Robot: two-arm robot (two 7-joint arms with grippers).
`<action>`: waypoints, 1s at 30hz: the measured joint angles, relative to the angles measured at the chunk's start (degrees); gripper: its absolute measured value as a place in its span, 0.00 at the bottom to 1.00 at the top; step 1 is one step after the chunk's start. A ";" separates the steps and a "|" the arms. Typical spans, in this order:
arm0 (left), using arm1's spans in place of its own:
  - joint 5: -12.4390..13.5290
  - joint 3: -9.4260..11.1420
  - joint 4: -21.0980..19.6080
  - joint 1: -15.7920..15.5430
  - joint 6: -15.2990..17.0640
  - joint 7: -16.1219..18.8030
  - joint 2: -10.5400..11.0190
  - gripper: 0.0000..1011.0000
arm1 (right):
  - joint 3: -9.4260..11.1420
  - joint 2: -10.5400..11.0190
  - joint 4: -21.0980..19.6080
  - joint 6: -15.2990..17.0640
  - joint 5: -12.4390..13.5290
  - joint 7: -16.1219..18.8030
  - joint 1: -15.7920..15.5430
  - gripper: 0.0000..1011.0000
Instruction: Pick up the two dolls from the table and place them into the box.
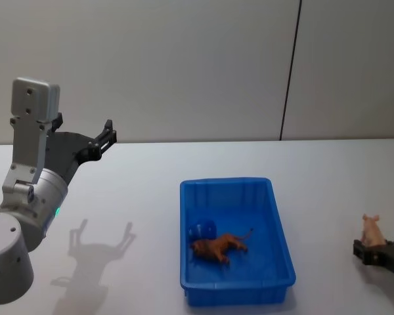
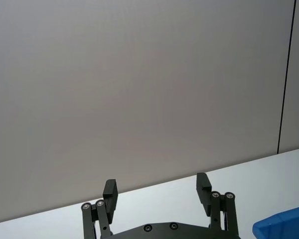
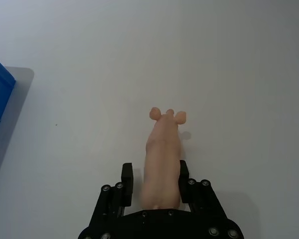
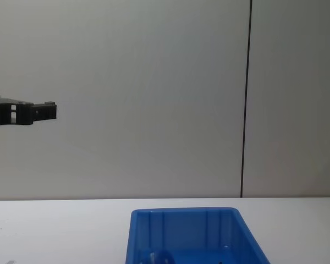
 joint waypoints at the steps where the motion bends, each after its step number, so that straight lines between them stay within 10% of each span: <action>1: 0.00 0.00 0.00 0.00 0.00 0.00 0.00 0.99 | -0.01 -0.02 0.06 0.00 -0.01 0.02 0.05 0.50; 6: 0.00 0.00 0.00 0.00 0.00 0.00 0.00 0.99 | -0.05 -0.11 0.29 -0.01 -0.16 0.16 0.23 0.37; 30: 0.00 0.00 0.00 0.00 0.00 0.00 0.00 0.99 | -0.71 0.05 -4.21 -6.42 -3.41 5.24 0.54 0.37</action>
